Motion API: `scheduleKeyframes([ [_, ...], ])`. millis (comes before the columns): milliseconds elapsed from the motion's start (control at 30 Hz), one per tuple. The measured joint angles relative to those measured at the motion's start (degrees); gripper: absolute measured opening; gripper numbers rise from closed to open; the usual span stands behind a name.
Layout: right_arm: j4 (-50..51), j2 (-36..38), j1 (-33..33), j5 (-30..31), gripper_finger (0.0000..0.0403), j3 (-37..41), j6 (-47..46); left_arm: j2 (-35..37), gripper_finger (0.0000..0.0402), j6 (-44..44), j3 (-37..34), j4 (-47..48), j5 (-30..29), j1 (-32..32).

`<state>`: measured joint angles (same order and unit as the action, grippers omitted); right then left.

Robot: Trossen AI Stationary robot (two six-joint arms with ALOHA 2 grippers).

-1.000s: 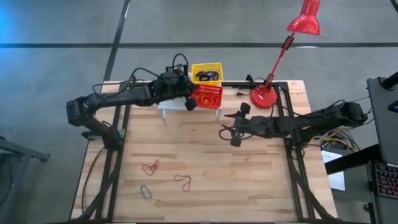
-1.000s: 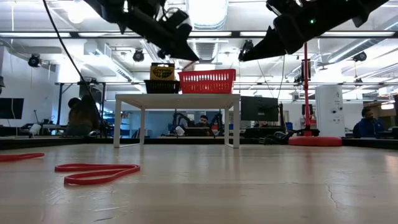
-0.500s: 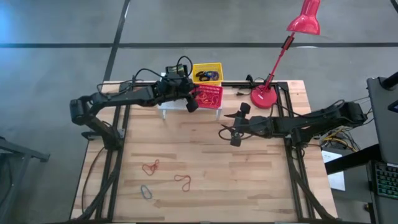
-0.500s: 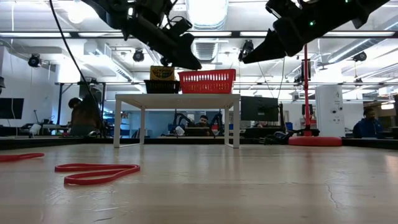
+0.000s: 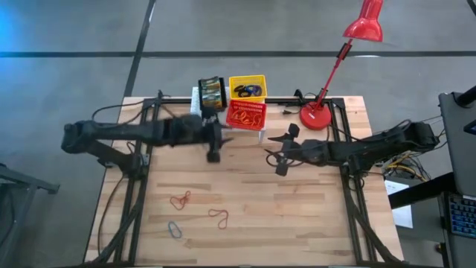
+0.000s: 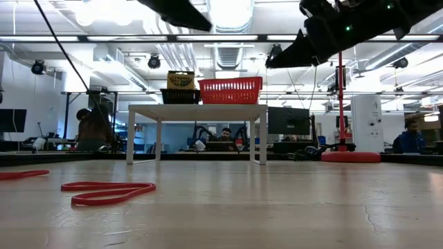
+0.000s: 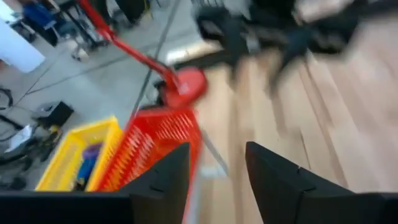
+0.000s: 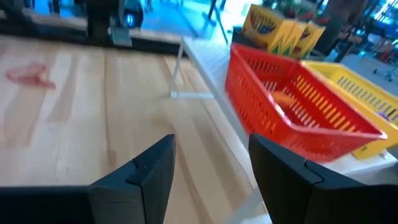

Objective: Pick & Place Office Desk Supplies
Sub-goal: Put the red rubber band into the red bin on the shelf

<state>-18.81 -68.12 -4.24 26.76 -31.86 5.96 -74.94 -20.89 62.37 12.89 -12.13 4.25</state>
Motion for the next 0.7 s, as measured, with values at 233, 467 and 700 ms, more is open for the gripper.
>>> scheduleKeyframes([
  [233,-7.1,0.0,0.0,-0.3,0.0201,3.1,0.1,0.6,0.0150,16.0,0.0,25.3,-10.8,-13.1],
  [467,-8.8,0.0,0.0,-0.3,0.0201,3.6,0.2,0.6,0.0152,47.3,-2.1,44.7,-5.0,-19.1],
  [700,-9.1,0.0,0.0,-1.6,0.0201,3.5,0.2,0.5,0.0170,60.0,-13.8,38.7,15.0,-21.7],
])
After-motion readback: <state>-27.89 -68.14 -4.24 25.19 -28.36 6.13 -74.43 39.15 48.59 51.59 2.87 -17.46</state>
